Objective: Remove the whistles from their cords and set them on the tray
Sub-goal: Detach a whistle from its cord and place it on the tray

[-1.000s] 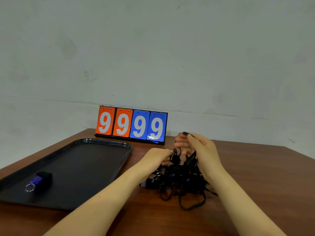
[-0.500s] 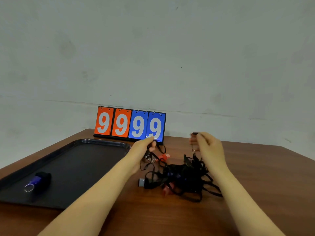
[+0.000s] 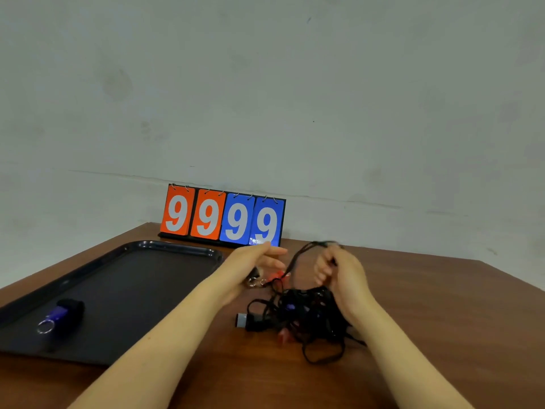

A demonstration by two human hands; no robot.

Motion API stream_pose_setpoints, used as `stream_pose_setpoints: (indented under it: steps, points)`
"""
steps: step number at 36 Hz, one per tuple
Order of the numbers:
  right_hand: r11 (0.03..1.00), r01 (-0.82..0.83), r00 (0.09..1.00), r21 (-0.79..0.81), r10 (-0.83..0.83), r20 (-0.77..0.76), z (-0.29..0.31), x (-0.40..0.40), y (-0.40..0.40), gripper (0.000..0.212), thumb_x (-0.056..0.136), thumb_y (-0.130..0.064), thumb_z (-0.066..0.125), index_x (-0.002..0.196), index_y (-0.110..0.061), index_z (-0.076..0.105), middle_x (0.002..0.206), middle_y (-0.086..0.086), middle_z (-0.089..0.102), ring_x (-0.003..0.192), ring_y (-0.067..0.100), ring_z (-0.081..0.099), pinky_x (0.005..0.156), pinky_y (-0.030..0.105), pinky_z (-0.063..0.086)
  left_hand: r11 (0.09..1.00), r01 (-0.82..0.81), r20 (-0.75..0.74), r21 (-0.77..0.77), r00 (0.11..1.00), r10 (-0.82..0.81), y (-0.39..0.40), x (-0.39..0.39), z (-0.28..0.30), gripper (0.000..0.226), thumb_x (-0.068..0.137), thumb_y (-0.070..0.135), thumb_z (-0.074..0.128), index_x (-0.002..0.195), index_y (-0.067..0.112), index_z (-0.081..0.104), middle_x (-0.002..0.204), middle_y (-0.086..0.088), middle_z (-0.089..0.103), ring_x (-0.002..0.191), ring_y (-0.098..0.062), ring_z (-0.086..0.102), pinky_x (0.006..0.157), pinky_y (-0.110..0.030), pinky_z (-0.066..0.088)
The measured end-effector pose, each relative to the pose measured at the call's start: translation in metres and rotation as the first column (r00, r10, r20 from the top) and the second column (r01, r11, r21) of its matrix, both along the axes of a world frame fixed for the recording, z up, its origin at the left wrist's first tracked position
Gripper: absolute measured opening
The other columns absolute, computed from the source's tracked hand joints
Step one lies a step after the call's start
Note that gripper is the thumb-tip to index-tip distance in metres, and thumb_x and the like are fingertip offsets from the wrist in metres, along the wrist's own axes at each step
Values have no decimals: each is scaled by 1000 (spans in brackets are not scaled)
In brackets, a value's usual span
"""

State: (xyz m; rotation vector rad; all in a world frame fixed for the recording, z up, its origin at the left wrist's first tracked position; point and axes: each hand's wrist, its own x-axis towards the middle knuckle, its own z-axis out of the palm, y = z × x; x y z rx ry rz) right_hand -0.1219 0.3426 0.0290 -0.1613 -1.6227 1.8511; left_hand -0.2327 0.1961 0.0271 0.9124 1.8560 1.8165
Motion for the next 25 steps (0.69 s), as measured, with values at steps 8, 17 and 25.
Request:
stream_pose_setpoints:
  steps: [8, 17, 25]
  points:
    - [819, 274, 940, -505, -339, -39, 9, 16, 42, 29, 97, -9, 32, 69, -13, 40, 62, 3, 39, 56, 18, 43, 53, 29, 37, 911, -409, -61, -55, 912, 406, -4, -11, 0, 64, 104, 42, 25, 63, 13, 65, 72, -4, 61, 72, -17, 51, 64, -27, 39]
    - [901, 328, 908, -283, -217, 359, 10, 10, 40, 28, 101, -8, 36, 125, -4, 50, 65, 7, 44, 60, 20, 48, 61, 33, 46, 992, -57, 428, 116, 904, 2, -7, -7, -1, 48, 93, 48, 53, 76, 4, 61, 61, -1, 44, 41, -6, 29, 36, -17, 27]
    - [802, 387, 891, 454, -453, 40, 4, 18, 36, 36, 91, -7, 43, 119, -27, 54, 121, -1, 52, 110, 14, 51, 89, 27, 43, 948, -256, 483, 187, 864, 138, -4, -13, -4, 42, 98, 41, 49, 85, 3, 61, 54, 0, 47, 44, -6, 33, 38, -16, 29]
